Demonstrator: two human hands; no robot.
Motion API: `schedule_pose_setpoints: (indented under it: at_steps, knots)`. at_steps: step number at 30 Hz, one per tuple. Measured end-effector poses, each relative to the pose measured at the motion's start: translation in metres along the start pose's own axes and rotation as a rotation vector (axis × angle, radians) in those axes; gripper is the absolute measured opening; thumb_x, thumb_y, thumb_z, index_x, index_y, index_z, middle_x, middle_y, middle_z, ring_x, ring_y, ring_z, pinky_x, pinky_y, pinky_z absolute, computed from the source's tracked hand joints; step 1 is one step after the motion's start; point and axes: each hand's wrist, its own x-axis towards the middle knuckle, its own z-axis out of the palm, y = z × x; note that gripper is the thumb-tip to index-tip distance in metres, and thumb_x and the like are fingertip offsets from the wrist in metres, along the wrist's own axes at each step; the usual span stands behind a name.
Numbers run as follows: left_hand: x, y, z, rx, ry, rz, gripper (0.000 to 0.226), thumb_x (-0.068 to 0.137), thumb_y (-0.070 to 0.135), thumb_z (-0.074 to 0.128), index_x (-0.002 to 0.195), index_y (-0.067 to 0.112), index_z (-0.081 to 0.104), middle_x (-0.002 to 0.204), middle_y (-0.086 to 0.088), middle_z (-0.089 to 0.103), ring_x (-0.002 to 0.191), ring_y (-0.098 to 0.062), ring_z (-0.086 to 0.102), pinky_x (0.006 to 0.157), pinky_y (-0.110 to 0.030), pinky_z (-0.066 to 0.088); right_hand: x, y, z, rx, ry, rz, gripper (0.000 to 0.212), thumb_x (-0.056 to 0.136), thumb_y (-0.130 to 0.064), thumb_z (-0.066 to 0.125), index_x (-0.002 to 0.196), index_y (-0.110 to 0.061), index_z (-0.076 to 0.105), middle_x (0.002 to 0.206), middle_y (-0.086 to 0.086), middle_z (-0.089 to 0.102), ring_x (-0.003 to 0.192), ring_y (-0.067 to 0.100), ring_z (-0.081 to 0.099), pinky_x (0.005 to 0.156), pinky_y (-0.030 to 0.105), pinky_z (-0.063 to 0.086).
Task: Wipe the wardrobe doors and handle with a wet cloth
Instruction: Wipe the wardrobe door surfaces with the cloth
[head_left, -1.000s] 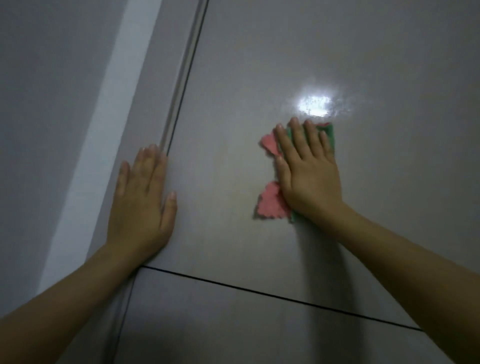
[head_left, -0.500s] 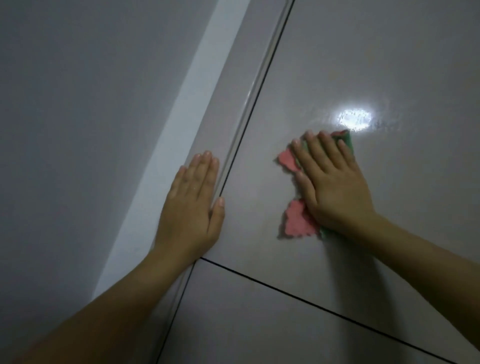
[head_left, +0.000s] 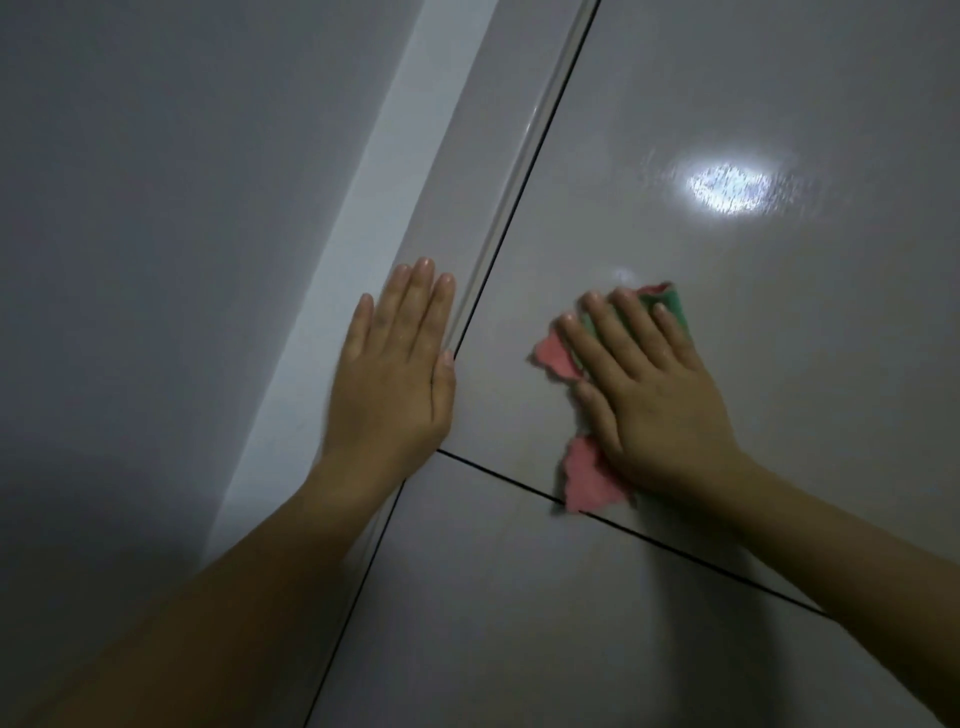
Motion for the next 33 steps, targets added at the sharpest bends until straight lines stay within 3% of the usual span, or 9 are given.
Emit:
schedule_pose_setpoints:
  at_steps: [3, 6, 9, 13, 16, 21, 25, 29, 33]
  knots:
    - [-0.002, -0.001, 0.000, -0.002, 0.010, -0.021, 0.058, 0.098, 0.029, 0.025, 0.152, 0.014, 0.011, 0.160, -0.005, 0.008, 0.147, -0.018, 0.002, 0.120, -0.043, 0.004, 0.025, -0.043, 0.009, 0.074, 0.096, 0.243, 0.055, 0.100, -0.038, 0.027, 0.151, -0.016, 0.025, 0.157, 0.011, 0.021, 0.146, 0.030, 0.013, 0.119, 0.046, 0.006]
    - [-0.006, -0.001, 0.000, 0.005, -0.012, -0.031, 0.056, 0.100, 0.031, 0.024, 0.152, 0.015, 0.012, 0.160, -0.007, 0.009, 0.147, -0.021, 0.003, 0.119, -0.046, 0.004, -0.005, -0.066, 0.016, 0.101, 0.037, 0.077, 0.055, 0.099, -0.036, 0.031, 0.149, -0.016, 0.029, 0.156, 0.011, 0.024, 0.145, 0.030, 0.017, 0.119, 0.045, 0.006]
    - [-0.011, -0.002, 0.000, 0.009, -0.019, -0.065, 0.055, 0.101, 0.030, 0.023, 0.152, 0.013, 0.012, 0.160, -0.010, 0.010, 0.147, -0.024, 0.004, 0.119, -0.047, 0.003, -0.069, -0.041, 0.011, 0.053, -0.041, -0.092, 0.053, 0.099, -0.037, 0.035, 0.149, -0.018, 0.031, 0.155, 0.008, 0.026, 0.144, 0.027, 0.020, 0.118, 0.044, 0.013]
    - [-0.038, 0.010, 0.004, 0.019, -0.010, -0.158, 0.055, 0.101, 0.030, 0.020, 0.152, 0.012, 0.010, 0.160, -0.012, 0.008, 0.147, -0.026, 0.003, 0.119, -0.050, 0.004, -0.093, -0.003, 0.002, 0.008, -0.033, 0.191, 0.056, 0.099, -0.035, 0.031, 0.150, -0.016, 0.024, 0.156, 0.012, 0.021, 0.145, 0.030, 0.016, 0.118, 0.046, 0.010]
    - [-0.049, 0.010, 0.004, 0.017, 0.002, -0.167, 0.055, 0.101, 0.029, 0.021, 0.152, 0.011, 0.014, 0.159, -0.011, 0.010, 0.147, -0.025, 0.005, 0.119, -0.050, 0.007, -0.046, -0.042, 0.006, 0.064, 0.024, 0.361, 0.058, 0.099, -0.039, 0.024, 0.152, -0.015, 0.019, 0.158, 0.012, 0.013, 0.146, 0.029, 0.006, 0.118, 0.043, 0.001]
    - [-0.051, 0.001, 0.005, 0.016, 0.014, -0.128, 0.054, 0.102, 0.034, 0.019, 0.151, 0.012, 0.019, 0.158, -0.012, 0.015, 0.147, -0.026, 0.009, 0.118, -0.050, 0.007, -0.027, -0.108, 0.026, 0.103, -0.034, 0.000, 0.056, 0.099, -0.038, 0.032, 0.151, -0.016, 0.026, 0.157, 0.010, 0.018, 0.146, 0.030, 0.012, 0.119, 0.045, 0.005]
    - [-0.064, -0.003, 0.006, 0.028, 0.014, -0.147, 0.055, 0.102, 0.037, 0.014, 0.150, 0.010, 0.018, 0.157, -0.014, 0.017, 0.146, -0.027, 0.012, 0.117, -0.051, 0.010, -0.092, -0.072, 0.019, 0.086, -0.045, -0.116, 0.053, 0.099, -0.037, 0.033, 0.148, -0.019, 0.033, 0.154, 0.007, 0.029, 0.144, 0.026, 0.021, 0.119, 0.043, 0.012]
    - [-0.077, -0.005, 0.010, 0.038, 0.039, -0.162, 0.055, 0.103, 0.038, 0.013, 0.150, 0.011, 0.015, 0.156, -0.014, 0.018, 0.146, -0.027, 0.013, 0.116, -0.052, 0.013, -0.093, -0.042, 0.012, 0.036, -0.027, 0.090, 0.058, 0.097, -0.037, 0.029, 0.152, -0.018, 0.021, 0.155, 0.012, 0.024, 0.146, 0.030, 0.016, 0.118, 0.047, 0.011]
    - [-0.076, -0.009, 0.012, 0.038, 0.057, -0.116, 0.055, 0.103, 0.037, 0.018, 0.150, 0.008, 0.017, 0.156, -0.015, 0.018, 0.146, -0.027, 0.013, 0.117, -0.052, 0.012, -0.023, -0.093, 0.022, 0.107, 0.056, 0.228, 0.058, 0.097, -0.037, 0.030, 0.150, -0.017, 0.023, 0.156, 0.009, 0.017, 0.145, 0.030, 0.013, 0.119, 0.046, 0.006]
